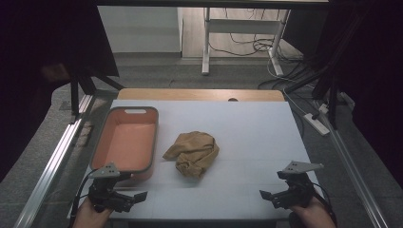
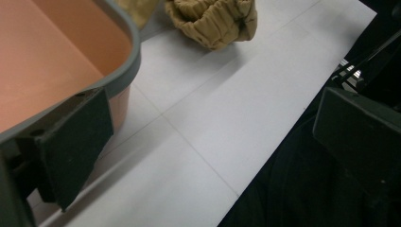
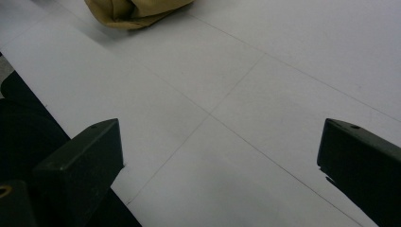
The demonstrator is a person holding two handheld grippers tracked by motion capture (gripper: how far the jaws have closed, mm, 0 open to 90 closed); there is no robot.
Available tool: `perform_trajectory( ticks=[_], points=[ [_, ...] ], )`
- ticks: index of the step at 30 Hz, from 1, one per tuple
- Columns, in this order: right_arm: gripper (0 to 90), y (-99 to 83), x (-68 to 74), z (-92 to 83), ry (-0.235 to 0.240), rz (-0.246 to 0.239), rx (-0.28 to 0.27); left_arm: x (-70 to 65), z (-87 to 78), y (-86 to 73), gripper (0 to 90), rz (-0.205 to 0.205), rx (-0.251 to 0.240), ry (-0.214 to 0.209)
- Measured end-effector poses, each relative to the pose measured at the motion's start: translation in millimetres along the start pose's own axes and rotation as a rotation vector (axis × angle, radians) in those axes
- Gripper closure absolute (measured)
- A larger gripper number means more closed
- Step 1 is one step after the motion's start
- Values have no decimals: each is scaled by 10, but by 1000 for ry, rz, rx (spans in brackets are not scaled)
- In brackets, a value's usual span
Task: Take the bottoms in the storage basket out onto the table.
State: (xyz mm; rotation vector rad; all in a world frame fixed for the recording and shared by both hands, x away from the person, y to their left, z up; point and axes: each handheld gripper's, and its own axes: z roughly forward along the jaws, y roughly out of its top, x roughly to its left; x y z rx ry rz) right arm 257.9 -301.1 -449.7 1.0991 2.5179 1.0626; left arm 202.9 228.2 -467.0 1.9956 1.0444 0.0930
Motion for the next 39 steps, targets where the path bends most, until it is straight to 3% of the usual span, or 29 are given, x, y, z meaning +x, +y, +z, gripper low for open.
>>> perform_trajectory(
  ticks=[12, 23, 39],
  points=[
    [14, 3, 5, 7, -1, -6, 7, 60, -135, -116, 2, -25, -10, 30],
    [14, 3, 5, 9, -2, -6, 8, 85, -221, -173, 0, -25, 12, 89],
    [14, 4, 7, 13, -2, -9, 13, 111, -254, -197, 0, -29, 49, 118]
  ],
)
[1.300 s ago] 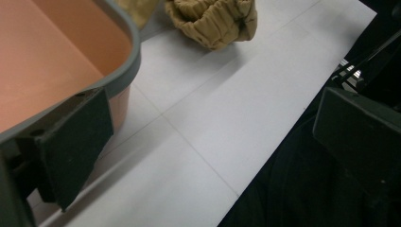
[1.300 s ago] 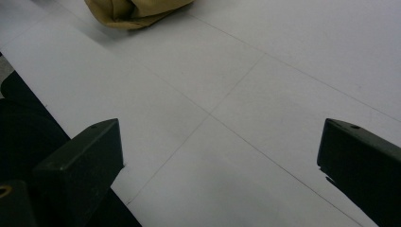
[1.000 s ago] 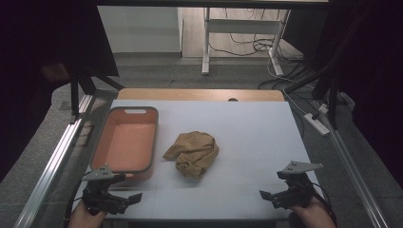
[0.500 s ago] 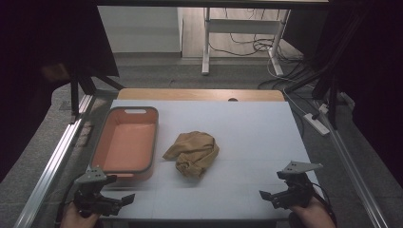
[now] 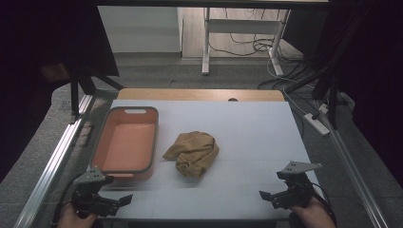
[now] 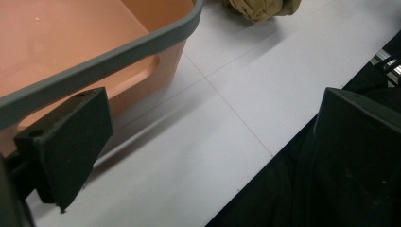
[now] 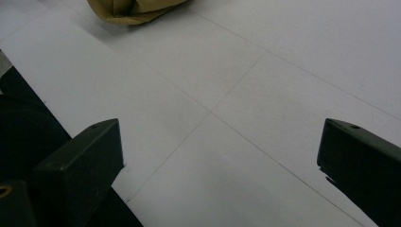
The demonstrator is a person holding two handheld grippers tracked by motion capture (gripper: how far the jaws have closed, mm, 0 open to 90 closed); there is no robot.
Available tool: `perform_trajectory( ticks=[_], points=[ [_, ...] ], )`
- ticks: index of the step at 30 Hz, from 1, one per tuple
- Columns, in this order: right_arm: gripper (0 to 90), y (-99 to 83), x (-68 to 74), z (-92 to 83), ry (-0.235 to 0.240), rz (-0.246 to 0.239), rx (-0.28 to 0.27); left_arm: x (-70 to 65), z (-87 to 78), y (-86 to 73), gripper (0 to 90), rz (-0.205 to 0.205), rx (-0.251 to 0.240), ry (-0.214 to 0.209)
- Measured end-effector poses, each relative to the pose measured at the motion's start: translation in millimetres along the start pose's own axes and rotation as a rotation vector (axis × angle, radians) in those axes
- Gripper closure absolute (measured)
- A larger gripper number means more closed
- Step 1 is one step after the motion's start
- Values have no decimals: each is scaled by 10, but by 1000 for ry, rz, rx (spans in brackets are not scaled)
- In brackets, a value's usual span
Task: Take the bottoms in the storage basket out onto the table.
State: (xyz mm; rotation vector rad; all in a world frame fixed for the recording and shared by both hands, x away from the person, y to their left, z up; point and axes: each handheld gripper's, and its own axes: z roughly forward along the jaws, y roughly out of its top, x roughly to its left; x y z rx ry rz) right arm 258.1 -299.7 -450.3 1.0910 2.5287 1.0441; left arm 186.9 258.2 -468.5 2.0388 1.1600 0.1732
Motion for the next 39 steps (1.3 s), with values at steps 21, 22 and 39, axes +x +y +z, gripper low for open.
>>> perform_trajectory(
  ticks=[21, 22, 39],
  points=[
    [14, 0, 0, 0, -1, 3, 0, 155, -107, -97, 0, -42, 24, 22],
    [14, 0, 1, 0, -1, 3, 0, 160, -110, -102, 0, -45, 26, 22],
    [15, 1, 5, 7, -3, -6, 11, 166, -88, -106, 1, -27, 79, -2]
  ],
)
